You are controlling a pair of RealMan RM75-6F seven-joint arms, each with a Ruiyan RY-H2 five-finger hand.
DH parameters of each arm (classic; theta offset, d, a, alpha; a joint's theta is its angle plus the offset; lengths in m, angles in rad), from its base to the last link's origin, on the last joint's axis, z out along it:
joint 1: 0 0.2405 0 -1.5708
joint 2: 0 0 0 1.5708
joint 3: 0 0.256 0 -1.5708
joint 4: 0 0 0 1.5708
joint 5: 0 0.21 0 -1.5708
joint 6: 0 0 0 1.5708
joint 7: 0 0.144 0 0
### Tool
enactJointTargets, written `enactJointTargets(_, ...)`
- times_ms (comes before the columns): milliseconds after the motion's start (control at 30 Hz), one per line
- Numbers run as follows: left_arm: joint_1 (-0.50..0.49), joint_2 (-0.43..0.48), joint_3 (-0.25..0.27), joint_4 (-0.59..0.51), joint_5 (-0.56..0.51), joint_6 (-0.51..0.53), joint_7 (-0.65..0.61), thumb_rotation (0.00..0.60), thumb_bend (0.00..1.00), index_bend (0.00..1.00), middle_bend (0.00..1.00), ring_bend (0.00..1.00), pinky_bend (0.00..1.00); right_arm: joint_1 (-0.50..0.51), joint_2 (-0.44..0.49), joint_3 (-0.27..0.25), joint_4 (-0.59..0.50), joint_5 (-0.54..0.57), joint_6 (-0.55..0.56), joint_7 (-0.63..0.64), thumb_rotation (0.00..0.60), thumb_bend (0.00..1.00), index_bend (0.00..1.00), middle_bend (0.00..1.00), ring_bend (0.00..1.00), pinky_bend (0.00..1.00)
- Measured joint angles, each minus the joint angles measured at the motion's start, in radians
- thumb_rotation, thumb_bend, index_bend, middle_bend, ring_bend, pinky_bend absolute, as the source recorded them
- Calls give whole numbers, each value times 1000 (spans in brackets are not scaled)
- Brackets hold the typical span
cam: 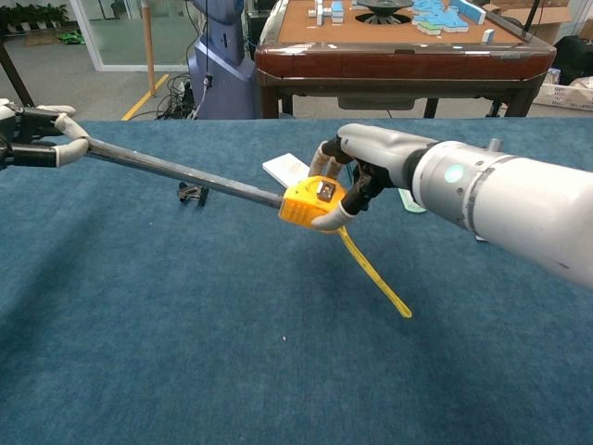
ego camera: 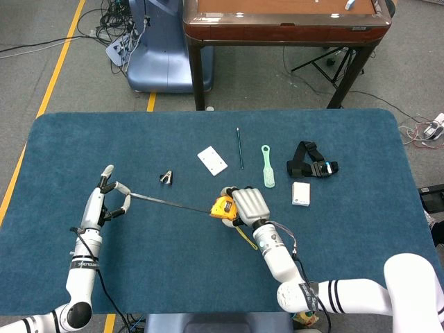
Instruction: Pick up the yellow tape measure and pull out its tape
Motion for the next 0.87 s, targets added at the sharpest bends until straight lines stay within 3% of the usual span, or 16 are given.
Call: enactJointTargets(867, 57, 124, -30, 4, -78, -37, -56, 600, 465, 556, 0, 0, 0, -153, 263, -145, -164, -131, 20, 105, 600, 734, 693, 677, 617, 278)
